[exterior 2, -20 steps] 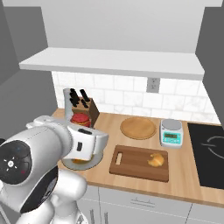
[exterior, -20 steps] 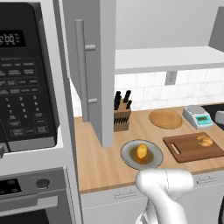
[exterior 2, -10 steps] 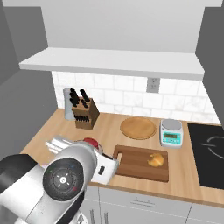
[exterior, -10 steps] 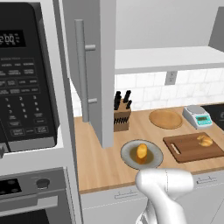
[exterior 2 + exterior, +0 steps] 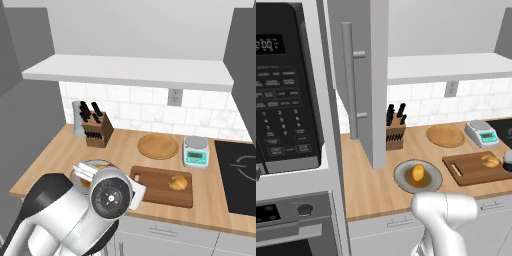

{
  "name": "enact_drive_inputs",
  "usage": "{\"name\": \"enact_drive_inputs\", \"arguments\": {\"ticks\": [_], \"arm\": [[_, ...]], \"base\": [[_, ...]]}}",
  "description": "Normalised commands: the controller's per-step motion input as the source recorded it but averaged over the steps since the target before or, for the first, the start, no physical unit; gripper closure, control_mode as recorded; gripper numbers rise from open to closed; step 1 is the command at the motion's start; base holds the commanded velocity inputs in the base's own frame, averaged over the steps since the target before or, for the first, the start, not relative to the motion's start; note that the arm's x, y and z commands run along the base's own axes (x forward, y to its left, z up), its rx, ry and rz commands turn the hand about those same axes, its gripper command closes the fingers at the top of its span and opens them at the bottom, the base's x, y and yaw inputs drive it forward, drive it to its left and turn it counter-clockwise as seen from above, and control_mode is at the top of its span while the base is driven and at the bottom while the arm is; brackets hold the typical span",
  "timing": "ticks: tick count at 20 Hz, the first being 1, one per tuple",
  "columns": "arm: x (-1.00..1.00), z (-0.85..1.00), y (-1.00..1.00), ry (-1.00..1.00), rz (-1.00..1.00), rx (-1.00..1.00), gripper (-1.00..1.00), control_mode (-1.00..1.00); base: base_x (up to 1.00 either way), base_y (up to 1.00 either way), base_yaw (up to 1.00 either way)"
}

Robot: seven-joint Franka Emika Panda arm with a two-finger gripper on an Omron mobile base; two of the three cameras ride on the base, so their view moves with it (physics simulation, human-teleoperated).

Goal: From the different types of pastries on the counter, select a croissant and place it on the cutting board. Then retrieve a jar of jam from the cabinet and place it alongside the croissant on the cutting board.

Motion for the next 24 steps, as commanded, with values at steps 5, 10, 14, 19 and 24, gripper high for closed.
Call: {"name": "enact_drive_inputs", "arguments": {"ticks": [5, 10, 14, 19, 24], "arm": [[0.67, -0.54, 0.04, 0.00, 0.00, 0.00, 1.00, -1.00], [0.80, -0.65, 0.00, 0.00, 0.00, 0.00, 1.00, -1.00], [0.81, -0.76, 0.00, 0.00, 0.00, 0.00, 1.00, -1.00], [0.73, -0.66, -0.24, -0.01, 0.00, 0.00, 1.00, -1.00], [0.68, -0.51, -0.35, -0.06, 0.00, 0.00, 1.00, -1.00]], "base": [[0.00, 0.00, 0.00], [0.00, 0.00, 0.00], [0.00, 0.00, 0.00], [0.00, 0.00, 0.00], [0.00, 0.00, 0.00]]}}
